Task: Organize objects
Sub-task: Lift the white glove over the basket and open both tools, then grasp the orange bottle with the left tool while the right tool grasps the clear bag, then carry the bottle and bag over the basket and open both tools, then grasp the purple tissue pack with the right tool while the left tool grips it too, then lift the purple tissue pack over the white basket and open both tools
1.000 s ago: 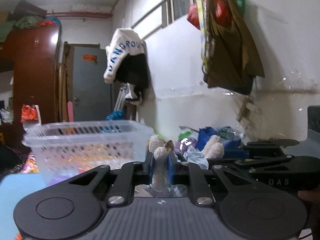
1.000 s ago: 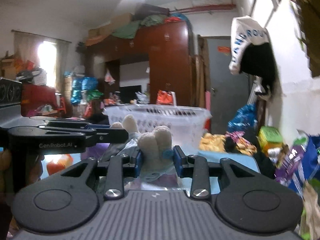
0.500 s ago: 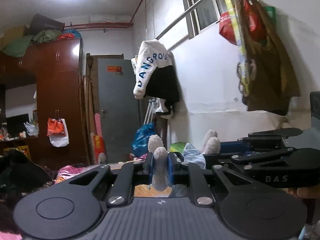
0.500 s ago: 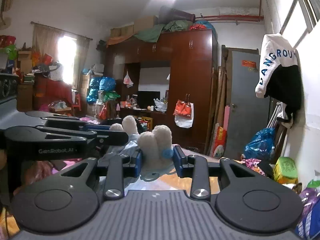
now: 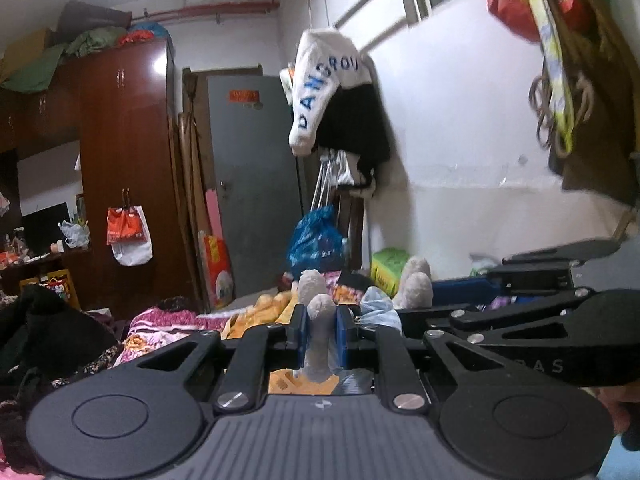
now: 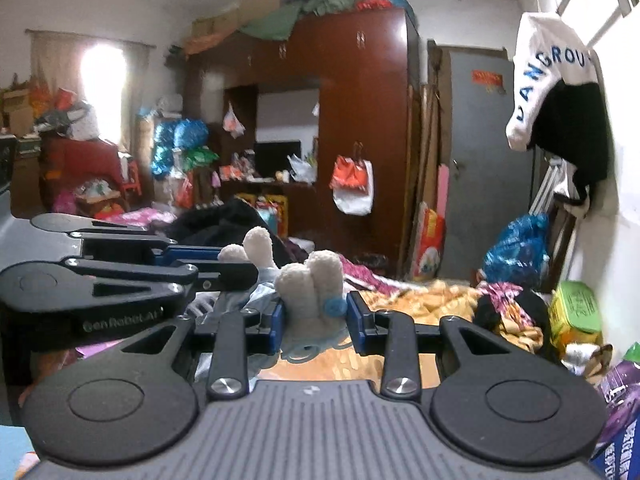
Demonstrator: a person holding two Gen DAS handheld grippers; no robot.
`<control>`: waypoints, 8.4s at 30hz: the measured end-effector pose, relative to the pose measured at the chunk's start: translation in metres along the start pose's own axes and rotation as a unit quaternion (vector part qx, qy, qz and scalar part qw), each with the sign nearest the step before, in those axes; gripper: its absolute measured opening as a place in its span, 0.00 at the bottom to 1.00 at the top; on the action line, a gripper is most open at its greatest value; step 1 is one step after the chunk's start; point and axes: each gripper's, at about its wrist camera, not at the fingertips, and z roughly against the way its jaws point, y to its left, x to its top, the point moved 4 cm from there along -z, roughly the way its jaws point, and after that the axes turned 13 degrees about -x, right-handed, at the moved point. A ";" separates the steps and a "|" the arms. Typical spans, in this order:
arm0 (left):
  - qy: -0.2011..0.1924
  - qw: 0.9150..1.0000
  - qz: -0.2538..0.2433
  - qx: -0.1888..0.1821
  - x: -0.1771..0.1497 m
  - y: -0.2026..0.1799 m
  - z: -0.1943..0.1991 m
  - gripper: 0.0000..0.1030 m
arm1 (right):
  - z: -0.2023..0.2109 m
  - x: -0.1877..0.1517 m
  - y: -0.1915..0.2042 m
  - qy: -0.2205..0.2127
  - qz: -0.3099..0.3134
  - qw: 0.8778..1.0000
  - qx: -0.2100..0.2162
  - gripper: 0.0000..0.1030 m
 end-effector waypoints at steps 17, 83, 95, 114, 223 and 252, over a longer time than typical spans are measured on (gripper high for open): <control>0.052 0.999 0.006 0.007 -0.015 0.010 -0.024 0.17 | -0.023 -0.002 -0.003 0.052 -0.006 0.998 -0.017 0.35; 0.027 0.999 0.037 0.026 -0.197 -0.052 0.189 0.77 | 0.138 -0.163 0.039 0.017 -0.060 0.998 0.025 1.00; 0.048 0.996 0.070 0.009 -0.222 -0.038 0.168 0.77 | 0.127 -0.167 0.052 0.034 -0.040 0.998 0.015 0.93; -0.005 0.996 0.079 0.041 -0.225 -0.027 0.170 0.71 | 0.140 -0.169 0.044 0.019 -0.054 0.998 0.006 0.42; 0.041 0.979 0.084 -0.181 -0.173 0.016 0.108 0.52 | 0.078 -0.131 0.051 0.040 -0.064 0.989 0.123 0.56; -0.090 0.985 -0.015 -0.146 -0.113 -0.023 0.169 0.38 | 0.123 -0.073 0.040 -0.075 -0.032 0.991 0.102 0.50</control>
